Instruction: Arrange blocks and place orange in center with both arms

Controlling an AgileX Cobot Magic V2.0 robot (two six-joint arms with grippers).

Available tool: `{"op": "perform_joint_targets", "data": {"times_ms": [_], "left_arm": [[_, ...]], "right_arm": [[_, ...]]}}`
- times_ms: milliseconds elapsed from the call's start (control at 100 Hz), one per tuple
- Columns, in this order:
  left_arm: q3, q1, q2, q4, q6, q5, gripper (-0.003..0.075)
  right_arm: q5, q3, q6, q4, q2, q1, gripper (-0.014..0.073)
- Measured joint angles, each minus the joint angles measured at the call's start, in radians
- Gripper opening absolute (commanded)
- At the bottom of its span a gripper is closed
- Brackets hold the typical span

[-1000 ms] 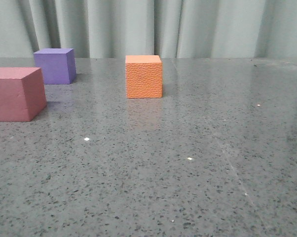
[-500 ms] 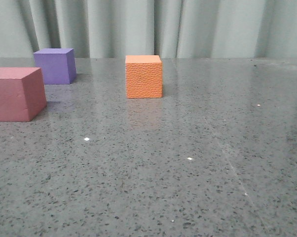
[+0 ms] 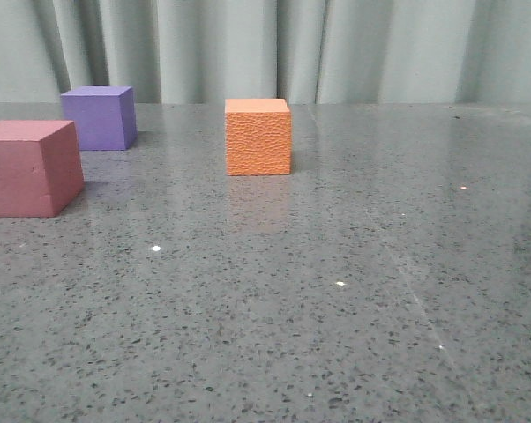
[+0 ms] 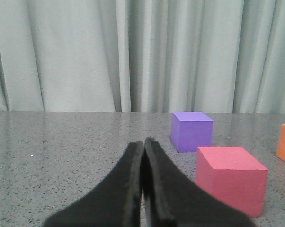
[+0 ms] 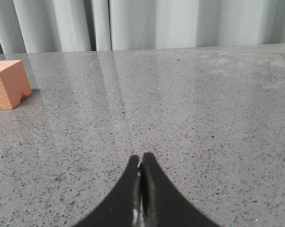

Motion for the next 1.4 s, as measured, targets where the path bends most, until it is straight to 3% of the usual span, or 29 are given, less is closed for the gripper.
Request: {"op": "perform_joint_targets", "data": {"times_ms": [230, 390, 780, 980, 1180, 1300, 1400], "left_arm": [[-0.013, 0.0, 0.0, -0.043, 0.0, 0.013, -0.0013], [-0.15, 0.0, 0.024, -0.104, 0.0, 0.207, -0.0013], [-0.668, 0.0, 0.503, -0.21, 0.002, 0.693, -0.0013], [-0.823, 0.0, 0.695, -0.21, 0.003, 0.795, -0.0013], [-0.849, 0.0, 0.788, -0.194, 0.004, 0.808, -0.0005], [-0.849, 0.0, 0.808, -0.174, 0.009, 0.814, 0.0099], [-0.849, 0.0, 0.808, -0.167, 0.05, 0.816, 0.0331]], "right_arm": [[0.0, 0.0, 0.0, 0.0, 0.0, 0.0, -0.0067], [0.0, 0.0, 0.0, 0.0, 0.0, 0.0, -0.0067], [0.0, 0.0, 0.0, 0.0, 0.0, 0.0, -0.0067], [0.0, 0.0, 0.0, 0.0, 0.0, 0.0, -0.0067], [0.0, 0.0, 0.0, 0.0, 0.0, 0.0, -0.0067], [0.0, 0.0, 0.0, 0.0, 0.0, 0.0, -0.0067], [0.0, 0.0, 0.0, 0.0, 0.0, 0.0, -0.0067]]}}
